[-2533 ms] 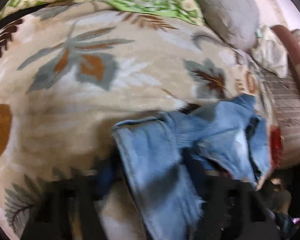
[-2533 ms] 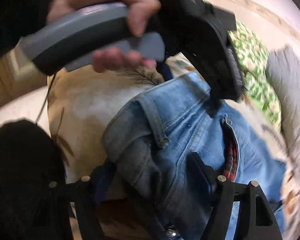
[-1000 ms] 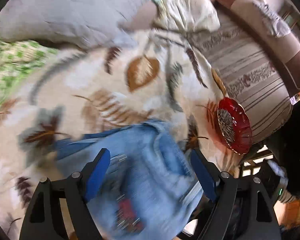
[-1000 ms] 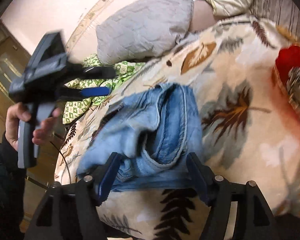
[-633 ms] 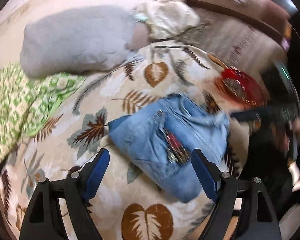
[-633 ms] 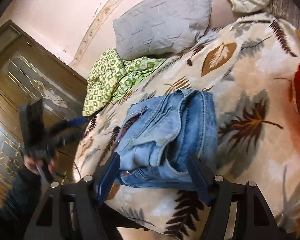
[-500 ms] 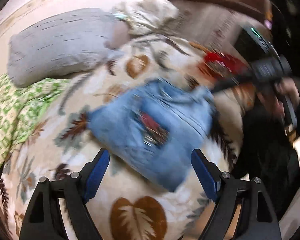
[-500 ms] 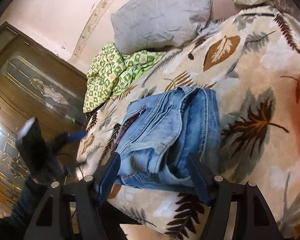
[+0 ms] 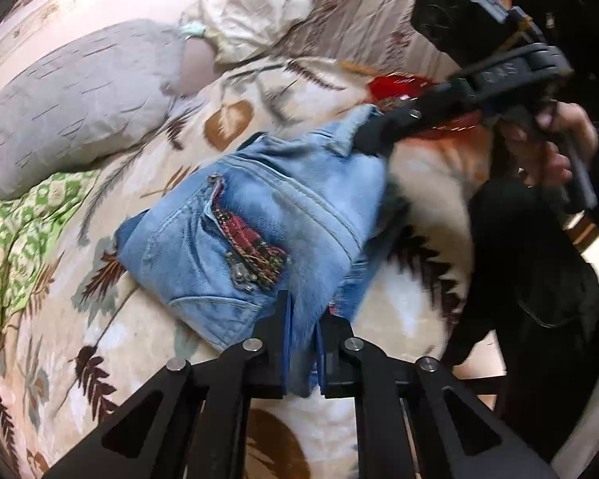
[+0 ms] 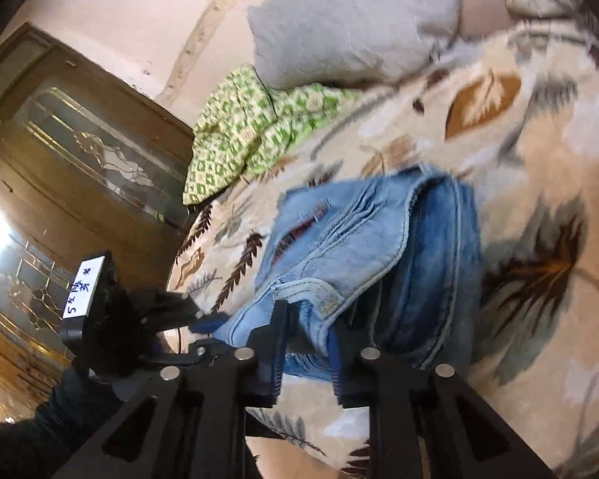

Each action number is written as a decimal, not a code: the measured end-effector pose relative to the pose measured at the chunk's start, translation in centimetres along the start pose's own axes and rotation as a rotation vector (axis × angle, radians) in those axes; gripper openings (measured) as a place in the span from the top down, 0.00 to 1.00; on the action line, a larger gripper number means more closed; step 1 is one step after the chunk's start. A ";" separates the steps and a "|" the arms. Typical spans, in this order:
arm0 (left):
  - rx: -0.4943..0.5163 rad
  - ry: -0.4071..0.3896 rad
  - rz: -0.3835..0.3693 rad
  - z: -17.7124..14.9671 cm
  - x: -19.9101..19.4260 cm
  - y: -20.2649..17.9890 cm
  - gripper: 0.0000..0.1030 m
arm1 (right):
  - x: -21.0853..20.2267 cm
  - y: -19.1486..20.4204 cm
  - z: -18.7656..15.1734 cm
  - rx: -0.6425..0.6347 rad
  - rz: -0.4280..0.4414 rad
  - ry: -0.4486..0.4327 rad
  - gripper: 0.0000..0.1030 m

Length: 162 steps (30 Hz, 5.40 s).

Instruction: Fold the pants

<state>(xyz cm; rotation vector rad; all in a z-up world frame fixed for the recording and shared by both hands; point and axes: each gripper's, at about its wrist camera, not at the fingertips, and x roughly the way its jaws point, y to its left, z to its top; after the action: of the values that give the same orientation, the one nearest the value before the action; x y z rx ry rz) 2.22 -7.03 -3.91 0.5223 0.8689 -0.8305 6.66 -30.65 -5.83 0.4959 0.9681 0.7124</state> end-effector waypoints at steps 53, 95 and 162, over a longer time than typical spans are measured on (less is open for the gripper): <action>-0.623 -0.028 -0.002 -5.4 4.7 2.9 0.62 | 4.0 0.8 -3.7 -0.425 -0.300 0.229 0.92; -0.920 0.134 -0.214 -0.3 13.7 21.9 0.62 | 10.3 -7.3 6.7 -0.012 -0.186 0.111 0.94; -0.844 0.011 -0.131 -7.0 7.8 20.8 0.24 | 14.5 -2.8 3.7 0.104 -0.105 0.104 0.53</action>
<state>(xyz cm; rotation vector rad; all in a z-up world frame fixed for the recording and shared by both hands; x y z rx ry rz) 18.76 6.72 -12.78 -0.2727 1.1728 -0.5060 16.19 -22.16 -14.09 0.4988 1.1248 0.5994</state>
